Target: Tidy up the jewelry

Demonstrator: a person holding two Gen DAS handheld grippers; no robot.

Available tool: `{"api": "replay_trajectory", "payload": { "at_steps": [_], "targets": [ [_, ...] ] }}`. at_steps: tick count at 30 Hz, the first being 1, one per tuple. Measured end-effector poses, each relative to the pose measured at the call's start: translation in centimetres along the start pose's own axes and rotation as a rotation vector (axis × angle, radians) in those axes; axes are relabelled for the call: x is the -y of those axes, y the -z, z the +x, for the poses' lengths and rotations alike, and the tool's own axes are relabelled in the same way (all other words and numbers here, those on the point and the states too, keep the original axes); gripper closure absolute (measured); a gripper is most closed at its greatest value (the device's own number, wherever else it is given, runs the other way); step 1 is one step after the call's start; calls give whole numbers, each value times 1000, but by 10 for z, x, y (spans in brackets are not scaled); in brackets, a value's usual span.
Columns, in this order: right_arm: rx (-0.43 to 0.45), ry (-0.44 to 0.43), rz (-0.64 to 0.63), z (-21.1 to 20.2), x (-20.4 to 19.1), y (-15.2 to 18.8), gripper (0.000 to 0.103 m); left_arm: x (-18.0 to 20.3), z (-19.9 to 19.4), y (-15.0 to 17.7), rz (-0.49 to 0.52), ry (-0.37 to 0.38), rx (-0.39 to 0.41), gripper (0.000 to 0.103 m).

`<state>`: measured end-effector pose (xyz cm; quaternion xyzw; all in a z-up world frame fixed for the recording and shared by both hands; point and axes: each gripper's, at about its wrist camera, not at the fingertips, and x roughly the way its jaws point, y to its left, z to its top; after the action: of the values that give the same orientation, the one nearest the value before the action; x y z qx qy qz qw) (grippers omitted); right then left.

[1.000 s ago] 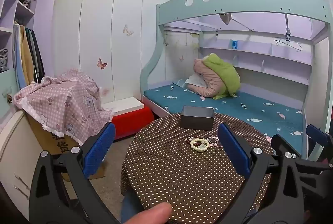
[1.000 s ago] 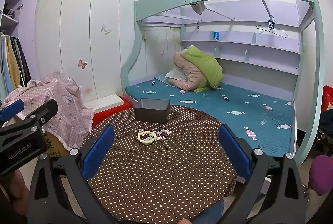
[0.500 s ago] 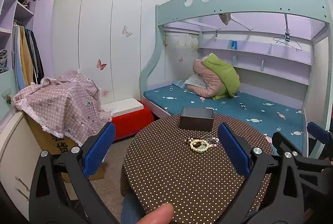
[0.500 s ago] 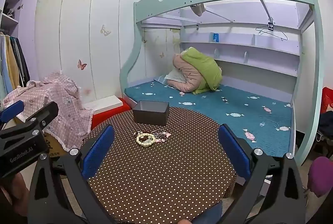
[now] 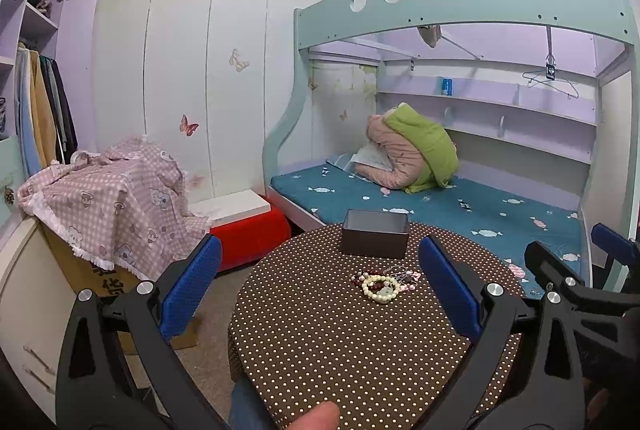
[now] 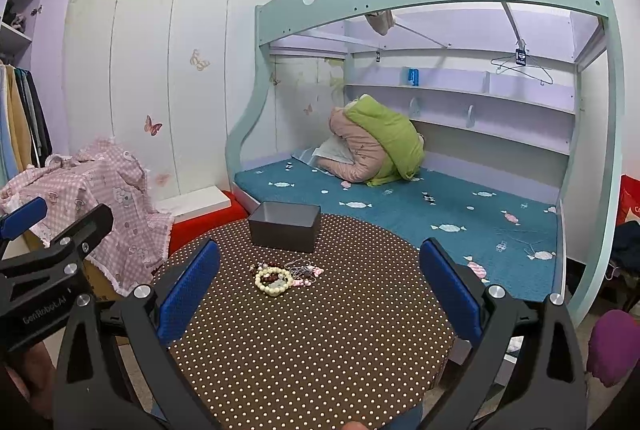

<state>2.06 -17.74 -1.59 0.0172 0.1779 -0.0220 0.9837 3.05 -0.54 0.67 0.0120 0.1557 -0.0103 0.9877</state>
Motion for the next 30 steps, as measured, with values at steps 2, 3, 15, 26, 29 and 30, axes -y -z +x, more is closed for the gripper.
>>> {"api": "replay_trajectory", "payload": {
  "at_steps": [2, 3, 15, 26, 29, 30],
  "targets": [
    [-6, 3, -3, 6, 0, 0, 7, -2, 10, 1, 3, -8, -8, 5],
    [-12, 4, -5, 11, 0, -2, 7, -3, 15, 1, 4, -9, -14, 5],
    [-89, 33, -10, 63, 1, -13, 7, -11, 86, -1, 19, -11, -96, 5],
    [-264, 30, 0, 156, 17, 4, 7, -16, 195, 25, 36, -28, -279, 5],
    [-319, 19, -4, 180, 20, 13, 7, -13, 228, 42, 48, -15, -340, 5],
    [-332, 15, -5, 186, 21, 16, 7, -9, 240, 46, 54, -14, -361, 5]
  ]
}}
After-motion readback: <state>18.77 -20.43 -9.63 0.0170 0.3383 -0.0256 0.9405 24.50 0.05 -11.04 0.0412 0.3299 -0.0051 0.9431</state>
